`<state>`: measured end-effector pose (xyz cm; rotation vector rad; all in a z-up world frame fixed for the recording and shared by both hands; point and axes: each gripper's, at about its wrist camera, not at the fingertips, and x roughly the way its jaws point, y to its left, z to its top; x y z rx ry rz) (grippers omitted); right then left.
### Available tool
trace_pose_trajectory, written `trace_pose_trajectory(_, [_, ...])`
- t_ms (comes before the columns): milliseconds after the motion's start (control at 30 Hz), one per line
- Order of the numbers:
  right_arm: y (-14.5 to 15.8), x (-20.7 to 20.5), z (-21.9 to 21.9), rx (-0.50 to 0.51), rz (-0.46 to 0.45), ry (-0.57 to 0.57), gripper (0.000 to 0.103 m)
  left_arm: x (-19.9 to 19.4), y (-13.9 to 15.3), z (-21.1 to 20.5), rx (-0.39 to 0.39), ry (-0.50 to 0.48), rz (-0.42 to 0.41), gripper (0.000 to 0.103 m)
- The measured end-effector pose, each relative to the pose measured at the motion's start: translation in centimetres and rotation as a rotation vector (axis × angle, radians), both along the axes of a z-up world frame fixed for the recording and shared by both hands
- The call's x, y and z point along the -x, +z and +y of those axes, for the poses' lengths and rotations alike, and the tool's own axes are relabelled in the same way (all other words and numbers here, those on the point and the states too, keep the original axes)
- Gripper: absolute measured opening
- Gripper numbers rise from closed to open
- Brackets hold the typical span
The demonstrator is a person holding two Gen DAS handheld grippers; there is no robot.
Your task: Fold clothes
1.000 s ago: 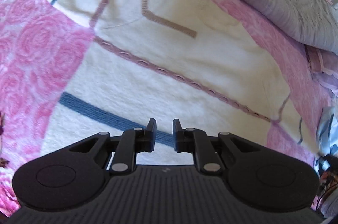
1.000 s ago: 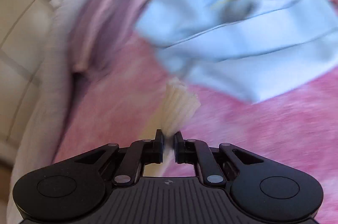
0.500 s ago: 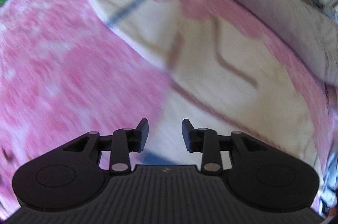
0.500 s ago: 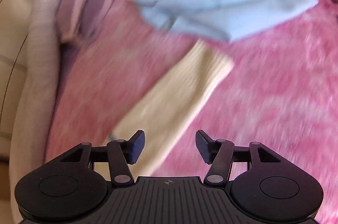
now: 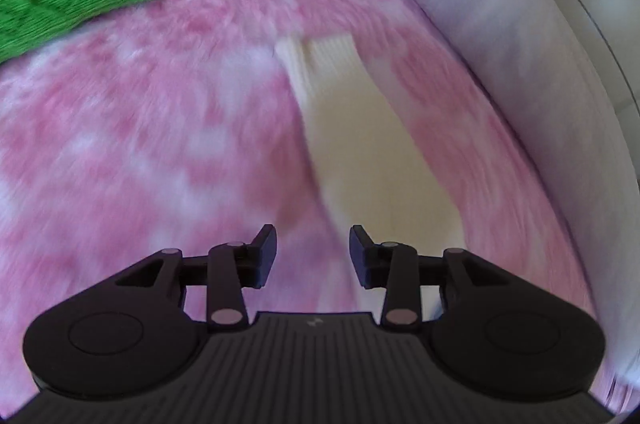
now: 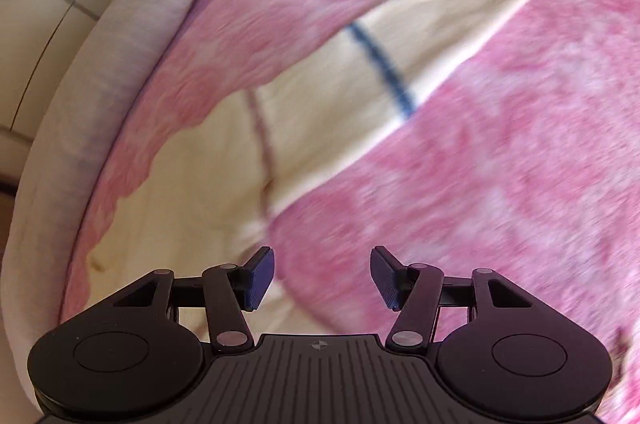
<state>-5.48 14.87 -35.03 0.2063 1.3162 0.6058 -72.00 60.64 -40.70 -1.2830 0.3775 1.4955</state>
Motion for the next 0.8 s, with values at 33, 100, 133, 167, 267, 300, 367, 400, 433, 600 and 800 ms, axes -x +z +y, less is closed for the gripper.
trace_pose_trajectory(33, [0.2,0.6,0.4,-0.001,-0.001,0.013,0.057,0.0,-0.5,1.0,-0.008,0.016,-0.002,0.034])
trace_pose_trajectory(100, [0.7,1.5,1.1,0.001,-0.004,0.034,0.057,-0.6,-1.0,2.1,-0.037,0.013,0.01,0.034])
trace_pose_trajectory(133, [0.9,1.8,1.1,0.004,-0.005,0.034,0.057,-1.0,-1.2,2.3,-0.049,0.002,0.033,0.032])
trace_pose_trajectory(167, [1.0,1.9,1.0,0.007,-0.007,0.031,0.057,-1.4,-1.3,2.4,-0.054,-0.008,0.062,0.021])
trace_pose_trajectory(267, [1.2,2.0,0.4,0.006,-0.005,0.022,0.057,-1.2,-0.2,0.9,-0.104,0.015,0.057,0.003])
trace_pose_trajectory(300, [1.3,2.0,0.2,0.008,-0.006,0.02,0.057,-0.9,0.6,-0.1,-0.132,0.04,0.045,0.003])
trace_pose_trajectory(367, [1.5,2.1,-0.2,0.002,-0.006,0.02,0.057,-0.6,2.7,-2.9,-0.183,0.074,0.046,0.003])
trace_pose_trajectory(400, [1.5,2.1,-0.5,-0.004,-0.005,0.02,0.057,-0.1,3.7,-4.9,-0.2,0.091,0.06,0.003])
trace_pose_trajectory(433, [1.6,2.2,-0.6,-0.01,-0.005,0.022,0.057,0.4,4.6,-6.9,-0.217,0.108,0.073,0.003])
trace_pose_trajectory(600, [1.0,2.2,-1.6,-0.019,0.002,0.063,0.057,2.2,2.4,-14.3,-0.11,0.163,0.19,0.004])
trace_pose_trajectory(800, [-0.2,0.8,-5.0,0.0,-0.008,0.131,0.057,0.8,1.2,-19.9,-0.032,0.079,0.323,0.007])
